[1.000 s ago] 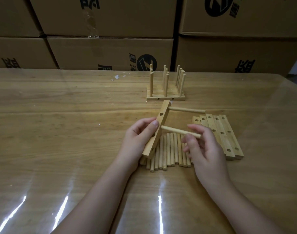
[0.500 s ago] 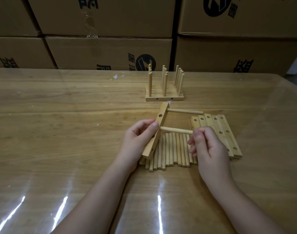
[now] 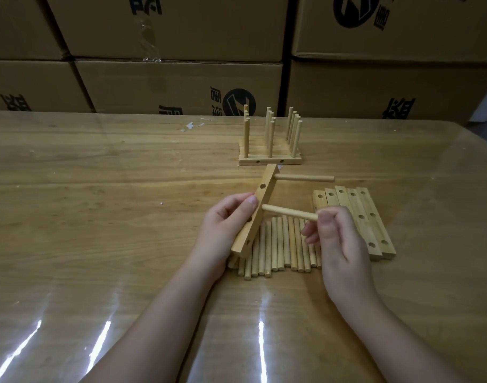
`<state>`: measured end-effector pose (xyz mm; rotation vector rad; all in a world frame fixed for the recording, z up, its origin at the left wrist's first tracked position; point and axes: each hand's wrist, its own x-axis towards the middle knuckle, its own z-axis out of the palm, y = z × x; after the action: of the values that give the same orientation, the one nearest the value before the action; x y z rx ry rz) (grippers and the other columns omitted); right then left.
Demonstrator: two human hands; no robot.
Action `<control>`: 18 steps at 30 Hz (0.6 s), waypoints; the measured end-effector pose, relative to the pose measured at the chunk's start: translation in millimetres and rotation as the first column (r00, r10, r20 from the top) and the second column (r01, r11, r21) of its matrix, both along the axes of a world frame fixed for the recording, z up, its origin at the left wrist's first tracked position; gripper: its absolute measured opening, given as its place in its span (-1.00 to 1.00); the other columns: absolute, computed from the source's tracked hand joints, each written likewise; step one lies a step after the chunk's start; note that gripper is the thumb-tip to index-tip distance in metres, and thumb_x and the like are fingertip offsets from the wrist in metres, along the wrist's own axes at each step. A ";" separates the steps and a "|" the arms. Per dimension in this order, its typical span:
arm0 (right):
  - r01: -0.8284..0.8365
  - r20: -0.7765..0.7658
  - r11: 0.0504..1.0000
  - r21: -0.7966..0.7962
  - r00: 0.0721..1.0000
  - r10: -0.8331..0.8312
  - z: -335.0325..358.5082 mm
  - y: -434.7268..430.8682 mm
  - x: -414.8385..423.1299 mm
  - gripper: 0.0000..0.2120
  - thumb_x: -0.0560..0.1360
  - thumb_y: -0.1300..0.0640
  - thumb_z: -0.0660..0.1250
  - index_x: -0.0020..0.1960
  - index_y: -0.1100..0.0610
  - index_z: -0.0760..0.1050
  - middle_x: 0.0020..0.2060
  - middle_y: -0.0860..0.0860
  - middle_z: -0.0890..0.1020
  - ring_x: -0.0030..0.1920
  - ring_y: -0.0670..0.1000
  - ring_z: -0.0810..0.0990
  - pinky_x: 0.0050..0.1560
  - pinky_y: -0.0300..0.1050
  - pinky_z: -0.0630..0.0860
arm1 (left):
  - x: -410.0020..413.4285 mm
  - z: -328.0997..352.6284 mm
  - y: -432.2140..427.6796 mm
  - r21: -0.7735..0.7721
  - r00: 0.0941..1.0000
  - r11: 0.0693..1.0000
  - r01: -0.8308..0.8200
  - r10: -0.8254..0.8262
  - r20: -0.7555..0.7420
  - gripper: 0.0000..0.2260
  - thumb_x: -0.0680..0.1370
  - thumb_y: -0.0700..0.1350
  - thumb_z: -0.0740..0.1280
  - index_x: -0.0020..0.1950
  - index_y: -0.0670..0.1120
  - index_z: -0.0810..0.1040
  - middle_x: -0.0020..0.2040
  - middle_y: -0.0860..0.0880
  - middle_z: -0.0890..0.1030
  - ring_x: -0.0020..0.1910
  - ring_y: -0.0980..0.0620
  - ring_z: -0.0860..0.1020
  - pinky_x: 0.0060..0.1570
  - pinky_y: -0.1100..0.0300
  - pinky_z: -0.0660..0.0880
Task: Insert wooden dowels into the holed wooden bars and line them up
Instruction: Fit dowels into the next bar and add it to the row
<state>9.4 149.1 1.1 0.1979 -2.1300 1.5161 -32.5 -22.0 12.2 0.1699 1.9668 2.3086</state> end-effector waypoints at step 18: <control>-0.426 0.285 0.506 0.750 0.898 0.334 3.1 -21.1 17.3 -0.55 0.52 -0.21 0.00 0.41 -0.27 0.08 0.32 -0.31 0.30 0.35 -0.24 0.09 0.33 -0.19 0.00 | -7.1 -1.3 -3.2 0.212 0.995 0.974 -0.079 0.066 0.070 -0.84 0.40 0.10 0.36 -0.19 0.08 0.69 -0.29 -0.02 0.66 -0.36 0.15 0.59 -0.41 0.32 0.49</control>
<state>26.7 128.0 4.2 0.9920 -2.8623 0.5992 -39.6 -25.2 10.8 0.0422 1.7195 2.5378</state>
